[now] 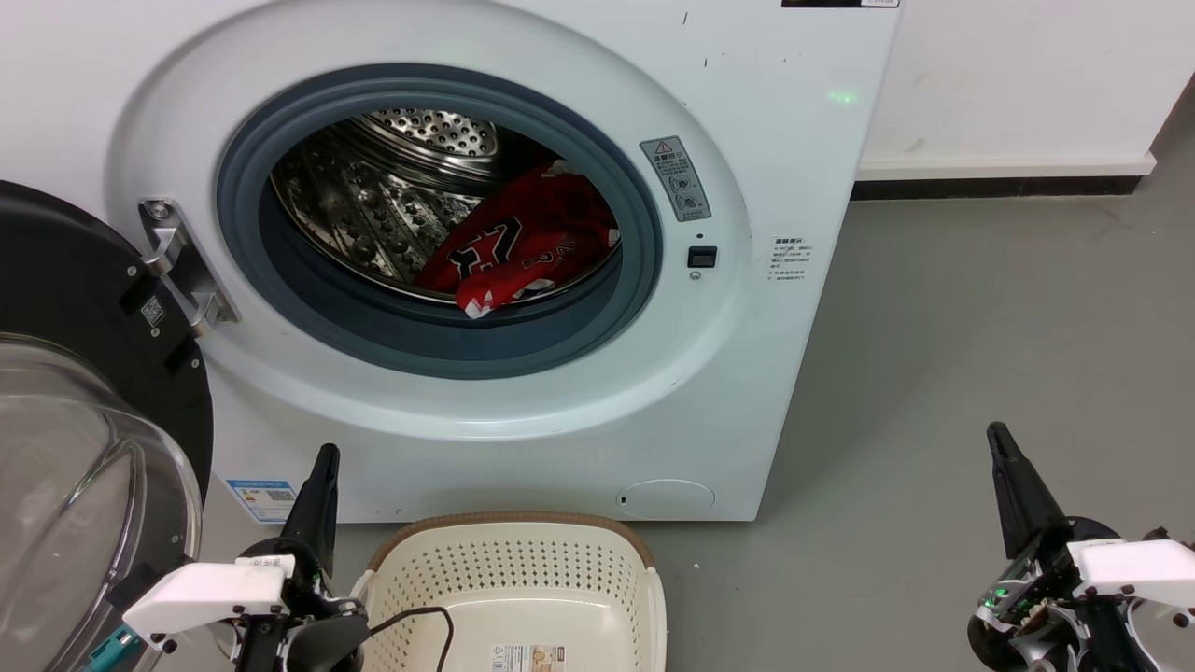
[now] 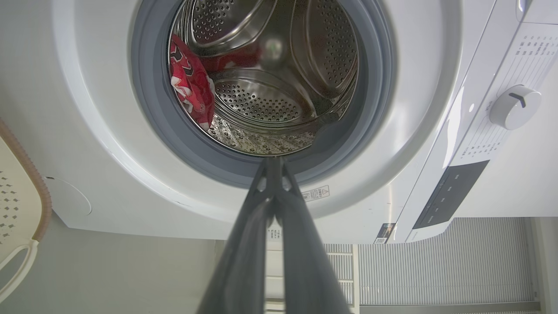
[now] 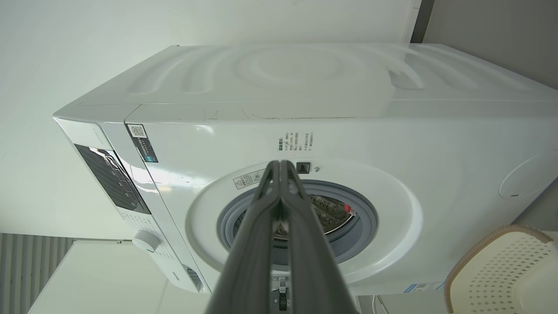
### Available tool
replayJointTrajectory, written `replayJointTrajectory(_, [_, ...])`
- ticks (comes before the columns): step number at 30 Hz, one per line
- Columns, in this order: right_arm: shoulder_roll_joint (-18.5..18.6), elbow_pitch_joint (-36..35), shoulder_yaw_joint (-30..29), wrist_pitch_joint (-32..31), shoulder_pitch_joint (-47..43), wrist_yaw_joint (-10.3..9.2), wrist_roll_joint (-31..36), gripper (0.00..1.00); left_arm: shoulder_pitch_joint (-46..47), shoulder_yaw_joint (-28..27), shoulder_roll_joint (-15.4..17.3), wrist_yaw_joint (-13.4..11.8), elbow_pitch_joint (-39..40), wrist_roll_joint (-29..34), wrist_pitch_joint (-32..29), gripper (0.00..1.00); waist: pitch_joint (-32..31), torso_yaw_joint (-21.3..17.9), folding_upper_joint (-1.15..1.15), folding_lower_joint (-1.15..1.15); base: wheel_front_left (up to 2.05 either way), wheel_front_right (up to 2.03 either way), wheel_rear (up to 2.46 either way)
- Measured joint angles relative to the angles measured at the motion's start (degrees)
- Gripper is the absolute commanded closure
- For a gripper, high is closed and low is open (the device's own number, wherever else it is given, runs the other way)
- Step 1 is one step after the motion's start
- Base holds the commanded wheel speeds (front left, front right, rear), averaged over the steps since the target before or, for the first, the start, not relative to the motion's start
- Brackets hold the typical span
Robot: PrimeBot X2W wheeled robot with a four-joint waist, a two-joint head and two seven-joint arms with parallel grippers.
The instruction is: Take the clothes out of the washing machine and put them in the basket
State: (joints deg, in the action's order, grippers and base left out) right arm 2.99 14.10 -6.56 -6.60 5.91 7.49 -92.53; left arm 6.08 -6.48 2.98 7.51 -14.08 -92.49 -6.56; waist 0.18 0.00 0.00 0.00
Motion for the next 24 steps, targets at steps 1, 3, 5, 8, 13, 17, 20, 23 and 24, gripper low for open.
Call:
replayJointTrajectory(1, [0.00,0.00,0.00,0.01,0.00,0.00,0.00,1.00,0.00,0.00,0.00,0.00,0.00,0.00,0.00,1.00,0.00,0.00,0.00,0.00,0.00,0.00,0.00])
replayJointTrajectory(3, [0.00,0.00,0.00,0.01,0.00,0.00,0.00,1.00,0.00,0.00,0.00,0.00,0.00,0.00,0.00,1.00,0.00,0.00,0.00,0.00,0.00,0.00,0.00])
replayJointTrajectory(5, [0.00,0.00,0.00,0.01,0.00,0.00,0.00,1.00,0.01,0.01,0.00,0.00,0.00,0.00,0.00,1.00,0.00,0.00,0.00,0.00,0.00,0.00,0.00])
replayJointTrajectory(8, [0.00,0.00,0.00,0.01,0.00,0.00,0.00,1.00,0.01,0.01,0.00,0.00,0.00,0.00,0.00,1.00,0.00,0.00,0.00,0.00,0.00,0.00,0.00])
replayJointTrajectory(13, [0.00,0.00,0.00,0.01,0.00,0.00,0.00,1.00,0.01,0.01,0.00,0.00,0.00,0.00,0.00,1.00,0.00,0.00,0.00,0.00,0.00,0.00,0.00])
replayJointTrajectory(17, [0.00,0.00,0.00,0.01,0.00,0.00,0.00,1.00,0.01,0.01,0.00,0.00,0.00,0.00,0.00,1.00,0.00,0.00,0.00,0.00,0.00,0.00,0.00])
replayJointTrajectory(20, [0.00,0.00,0.00,0.01,0.00,0.00,0.00,1.00,0.01,0.01,0.00,0.00,0.00,0.00,0.00,1.00,0.00,0.00,0.00,0.00,0.00,0.00,0.00])
replayJointTrajectory(23, [0.00,0.00,0.00,0.01,0.00,0.00,0.00,1.00,0.01,0.01,0.00,0.00,0.00,0.00,0.00,1.00,0.00,0.00,0.00,0.00,0.00,0.00,0.00])
replayJointTrajectory(24, [0.00,0.00,0.00,0.01,0.00,0.00,0.00,1.00,0.01,0.01,0.00,0.00,0.00,0.00,0.00,1.00,0.00,0.00,0.00,0.00,0.00,0.00,0.00])
